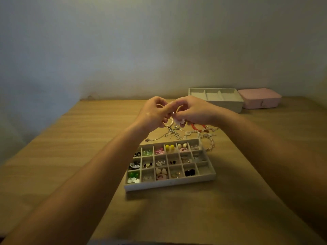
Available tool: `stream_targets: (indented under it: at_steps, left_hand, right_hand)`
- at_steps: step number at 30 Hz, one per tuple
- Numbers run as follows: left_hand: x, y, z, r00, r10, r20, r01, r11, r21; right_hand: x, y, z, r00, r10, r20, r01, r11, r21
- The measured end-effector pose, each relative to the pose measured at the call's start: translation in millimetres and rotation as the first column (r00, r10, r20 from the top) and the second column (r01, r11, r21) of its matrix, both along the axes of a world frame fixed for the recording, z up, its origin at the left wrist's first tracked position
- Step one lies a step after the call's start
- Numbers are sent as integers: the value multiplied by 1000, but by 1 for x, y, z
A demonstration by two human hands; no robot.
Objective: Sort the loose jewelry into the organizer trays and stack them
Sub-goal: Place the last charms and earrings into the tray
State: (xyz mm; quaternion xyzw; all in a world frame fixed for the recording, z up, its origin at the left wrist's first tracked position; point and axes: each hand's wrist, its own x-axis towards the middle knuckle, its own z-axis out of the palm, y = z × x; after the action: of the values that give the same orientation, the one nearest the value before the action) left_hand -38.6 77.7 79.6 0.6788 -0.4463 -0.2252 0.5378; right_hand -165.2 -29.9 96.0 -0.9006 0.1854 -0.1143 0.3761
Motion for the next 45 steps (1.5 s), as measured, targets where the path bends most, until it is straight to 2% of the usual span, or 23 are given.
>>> stream_targets:
  at_steps: [3, 6, 9, 13, 15, 18, 21, 25, 32, 36, 41, 45]
  left_hand:
    - [-21, 5, 1, 999, -19, -29, 19, 1000, -18]
    - [-37, 11, -1, 981, -74, -178, 67, 997, -45]
    - [-47, 18, -6, 953, -154, -262, 145, 988, -56]
    - [-49, 23, -14, 880, -259, -397, 257, 965, -58]
    - [-51, 23, -18, 905, -253, -343, 254, 966, -42]
    - [-58, 21, -19, 964, -212, -161, 214, 977, -6]
    - [-63, 20, -19, 983, -172, -63, 171, 985, -19]
    - [-66, 18, -21, 993, -112, -40, 110, 993, -48]
    - [-68, 22, -27, 983, -114, -144, 105, 992, -63]
    - [-71, 24, -31, 967, -150, -206, 146, 989, -36]
    - [-74, 30, -35, 921, -240, -308, 260, 965, 24]
    - [-78, 32, -42, 915, -190, -356, 210, 977, 19]
  right_hand:
    - [-27, 9, 2, 998, -40, 40, 39, 999, 27]
    - [-47, 15, -1, 996, -71, 56, 68, 996, 65]
    - [-63, 17, -7, 991, -114, 68, 108, 991, 78]
    - [-79, 15, -17, 988, -142, 67, 131, 981, 142]
    - [-83, 15, -22, 987, -149, 57, 143, 985, 98]
    - [-83, 16, -27, 973, -203, 110, 205, 979, -9]
    - [-83, 16, -28, 960, -212, 184, 217, 976, -7]
    - [-83, 15, -30, 955, -208, 210, 215, 977, -12]
    - [-81, 15, -32, 965, -175, 196, 191, 979, -67]
    - [-84, 19, -30, 957, -217, 193, 218, 976, 17]
    - [-90, 19, -30, 949, -257, 184, 199, 938, 284]
    - [-94, 19, -34, 953, -266, 143, 203, 915, 349]
